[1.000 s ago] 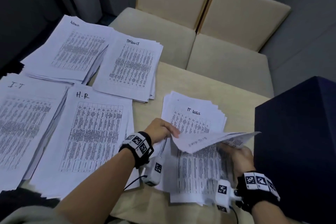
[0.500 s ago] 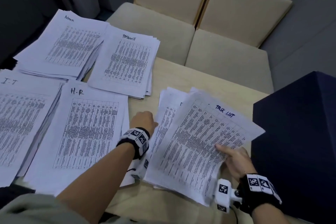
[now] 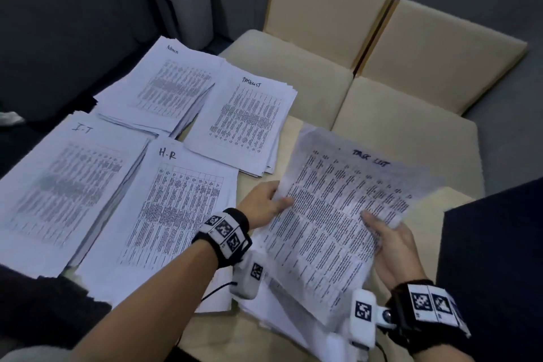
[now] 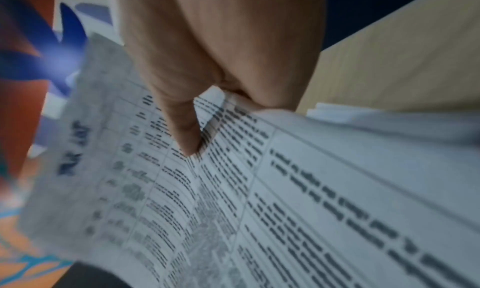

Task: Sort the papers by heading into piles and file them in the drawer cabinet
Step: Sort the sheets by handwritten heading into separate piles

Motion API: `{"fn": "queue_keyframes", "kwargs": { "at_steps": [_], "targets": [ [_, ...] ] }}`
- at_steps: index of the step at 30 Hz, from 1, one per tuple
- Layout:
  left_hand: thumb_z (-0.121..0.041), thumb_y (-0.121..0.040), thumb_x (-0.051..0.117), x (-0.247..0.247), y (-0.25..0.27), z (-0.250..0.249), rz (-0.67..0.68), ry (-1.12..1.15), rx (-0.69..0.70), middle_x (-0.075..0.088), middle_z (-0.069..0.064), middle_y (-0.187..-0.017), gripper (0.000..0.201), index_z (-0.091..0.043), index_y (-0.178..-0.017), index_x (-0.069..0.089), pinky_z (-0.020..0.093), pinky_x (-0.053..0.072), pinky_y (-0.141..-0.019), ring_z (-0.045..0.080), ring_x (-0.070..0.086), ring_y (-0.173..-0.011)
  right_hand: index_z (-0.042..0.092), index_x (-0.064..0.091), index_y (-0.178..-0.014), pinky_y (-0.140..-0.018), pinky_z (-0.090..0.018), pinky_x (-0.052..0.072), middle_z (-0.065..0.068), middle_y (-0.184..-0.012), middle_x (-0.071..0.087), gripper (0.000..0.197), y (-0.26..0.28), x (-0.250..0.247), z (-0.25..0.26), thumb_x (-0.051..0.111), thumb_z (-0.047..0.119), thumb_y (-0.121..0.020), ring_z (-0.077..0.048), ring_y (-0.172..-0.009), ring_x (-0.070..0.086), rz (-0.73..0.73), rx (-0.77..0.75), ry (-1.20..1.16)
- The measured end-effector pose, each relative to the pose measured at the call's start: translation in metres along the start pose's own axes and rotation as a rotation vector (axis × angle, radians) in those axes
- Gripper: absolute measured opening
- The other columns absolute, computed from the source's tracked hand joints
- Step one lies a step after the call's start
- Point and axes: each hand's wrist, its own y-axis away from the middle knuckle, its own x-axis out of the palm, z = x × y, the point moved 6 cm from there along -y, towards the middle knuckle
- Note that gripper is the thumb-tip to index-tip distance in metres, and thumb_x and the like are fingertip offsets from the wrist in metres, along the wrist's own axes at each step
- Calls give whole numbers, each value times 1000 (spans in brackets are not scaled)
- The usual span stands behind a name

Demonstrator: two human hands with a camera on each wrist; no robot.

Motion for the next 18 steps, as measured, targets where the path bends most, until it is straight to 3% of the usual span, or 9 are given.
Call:
{"fn": "queue_keyframes", "kwargs": {
  "at_steps": [2, 3, 5, 8, 12, 14, 16, 18],
  "targets": [
    [-23, -95, 62, -19, 6, 0, -89, 24, 4, 70, -3, -94, 20, -10, -110, 64, 27, 51, -78, 15, 67, -85, 7, 59, -125, -92, -41, 55, -8, -119, 71, 57, -8, 17, -1, 81, 27, -76, -37, -93, 67, 24, -28, 55],
    [-22, -96, 61, -32, 10, 1, -136, 37, -7, 68, -4, -90, 18, -10, -108, 64, 26, 50, -75, 14, 64, -80, 10, 62, -118, -91, -39, 54, -7, -119, 71, 44, -11, 25, -5, 77, 28, -81, -31, -94, 67, 40, -33, 59],
    [-20, -96, 59, -70, 15, 3, -265, 75, -46, 65, 0, -88, 17, -8, -108, 62, 25, 50, -69, 15, 60, -76, 15, 66, -104, -78, -29, 55, -10, -112, 70, 22, -17, 34, -16, 69, 28, -88, -18, -88, 67, 33, -21, 65],
    [-21, -95, 61, -143, 20, 2, -459, 131, -67, 67, 14, -91, 21, -6, -109, 63, 36, 53, -70, 28, 64, -79, 14, 67, -102, -68, -23, 56, -10, -101, 72, 41, -21, 41, -34, 77, 37, -70, -17, -86, 69, 3, -12, 127],
    [-12, -96, 59, -248, 19, -7, -640, 128, -86, 70, 14, -93, 17, -5, -111, 63, 41, 59, -75, 32, 68, -82, 8, 65, -110, -79, -31, 48, -8, -103, 70, 18, -30, 49, -64, 62, 18, -96, -25, -98, 65, -37, 86, 238],
    [-15, -95, 61, -295, 13, -9, -684, 72, -109, 70, 18, -97, 13, -8, -105, 63, 51, 59, -79, 36, 69, -86, 8, 66, -109, -83, -35, 48, -7, -102, 71, 16, -36, 53, -74, 61, 18, -97, -25, -97, 65, -78, 130, 306],
    [-16, -95, 61, -323, 0, -7, -683, -6, -130, 68, 16, -94, 12, -9, -104, 63, 48, 57, -77, 30, 66, -81, 8, 68, -103, -78, -32, 49, -12, -103, 71, 13, -40, 54, -83, 63, 17, -95, -29, -99, 66, -133, 152, 335],
    [-19, -95, 61, -330, -23, -2, -623, -41, -156, 66, 16, -91, 19, -6, -109, 62, 44, 57, -68, 27, 63, -75, 4, 69, -104, -72, -28, 50, -16, -101, 72, 14, -36, 56, -89, 65, 13, -94, -29, -95, 67, -207, 144, 342]
  ]
}}
